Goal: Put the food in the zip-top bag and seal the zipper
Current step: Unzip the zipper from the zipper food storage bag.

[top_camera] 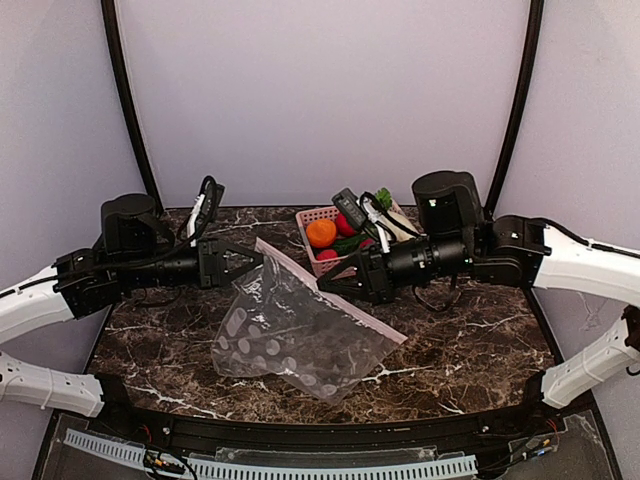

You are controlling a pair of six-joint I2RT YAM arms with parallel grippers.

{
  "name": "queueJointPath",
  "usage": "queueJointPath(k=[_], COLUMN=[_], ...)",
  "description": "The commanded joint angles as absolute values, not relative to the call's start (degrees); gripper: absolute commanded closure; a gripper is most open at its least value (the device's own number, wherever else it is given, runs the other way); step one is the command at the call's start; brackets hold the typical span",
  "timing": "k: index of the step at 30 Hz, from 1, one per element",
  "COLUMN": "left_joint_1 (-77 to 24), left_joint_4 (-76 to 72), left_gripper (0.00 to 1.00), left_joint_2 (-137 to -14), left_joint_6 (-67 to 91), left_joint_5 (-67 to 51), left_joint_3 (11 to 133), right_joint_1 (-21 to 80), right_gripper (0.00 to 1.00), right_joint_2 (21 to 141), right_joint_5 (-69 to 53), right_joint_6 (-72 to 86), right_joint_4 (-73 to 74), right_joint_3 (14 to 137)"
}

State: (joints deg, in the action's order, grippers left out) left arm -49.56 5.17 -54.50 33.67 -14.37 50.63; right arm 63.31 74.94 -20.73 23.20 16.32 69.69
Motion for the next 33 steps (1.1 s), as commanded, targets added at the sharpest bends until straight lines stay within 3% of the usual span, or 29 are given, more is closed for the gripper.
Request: queueJointPath(k=[1,33], left_joint_1=[-47.1,-37.1], left_joint_4=[8.0,13.4], left_gripper=[0.99,0.99], left_joint_2=[-53.4,-51.2], left_joint_6=[33.4,31.7], left_joint_5=[-12.5,-14.8], left_joint_3=[51.9,55.2], right_joint_1=[63.0,62.9], right_gripper=[1.00,1.00], right_joint_2=[72.4,71.6], right_joint_5=[-21.2,-19.4], right_joint_6=[23.8,25.1], right_joint_4=[17.0,17.5], right_joint_3=[68.7,65.7])
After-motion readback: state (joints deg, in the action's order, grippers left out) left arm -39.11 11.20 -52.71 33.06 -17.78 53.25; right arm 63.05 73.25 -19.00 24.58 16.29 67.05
